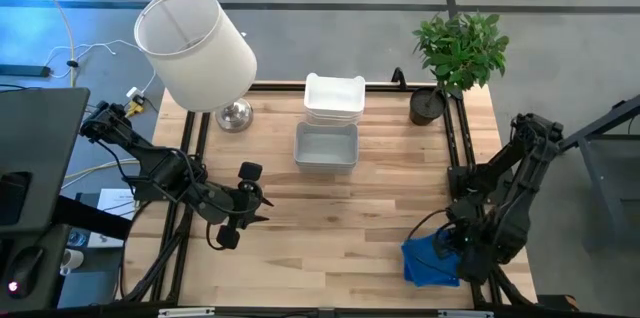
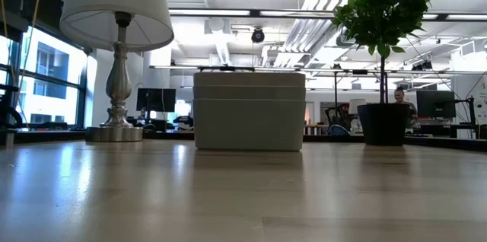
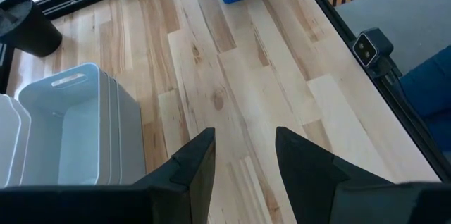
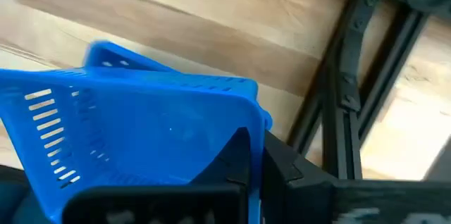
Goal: Stack baskets by color
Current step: Stack the blue bin on top of the right blue bins
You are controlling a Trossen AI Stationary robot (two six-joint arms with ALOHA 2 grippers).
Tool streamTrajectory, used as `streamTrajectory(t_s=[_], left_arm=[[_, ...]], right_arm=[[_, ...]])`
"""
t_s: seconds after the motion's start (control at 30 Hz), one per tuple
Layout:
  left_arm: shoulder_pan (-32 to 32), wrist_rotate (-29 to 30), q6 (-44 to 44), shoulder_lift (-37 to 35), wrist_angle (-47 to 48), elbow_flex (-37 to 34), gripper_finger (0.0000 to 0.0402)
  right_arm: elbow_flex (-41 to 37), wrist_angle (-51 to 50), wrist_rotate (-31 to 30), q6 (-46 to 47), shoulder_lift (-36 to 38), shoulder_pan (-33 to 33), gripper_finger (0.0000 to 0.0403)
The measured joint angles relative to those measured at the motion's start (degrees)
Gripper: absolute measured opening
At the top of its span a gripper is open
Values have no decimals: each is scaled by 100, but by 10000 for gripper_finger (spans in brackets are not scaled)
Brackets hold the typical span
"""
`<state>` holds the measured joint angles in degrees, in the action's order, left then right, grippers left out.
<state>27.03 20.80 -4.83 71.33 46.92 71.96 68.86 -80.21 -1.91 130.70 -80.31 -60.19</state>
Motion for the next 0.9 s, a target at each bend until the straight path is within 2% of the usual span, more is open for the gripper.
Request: streamTrajectory(t_s=[0.17,0.37,0.47,0.9], left_arm=[[0,0,6,2,0,-2,136],[0,0,6,2,2,-2,136],[0,-1,6,2,9,-2,136],[0,0,51,2,132,-2,136]], right_arm=[[0,225,-163,-11,-155,206,0],[0,177,100,-2,-318,394,0],[0,200,266,27,-393,431,0],[39,271,170,-17,-411,427,0]])
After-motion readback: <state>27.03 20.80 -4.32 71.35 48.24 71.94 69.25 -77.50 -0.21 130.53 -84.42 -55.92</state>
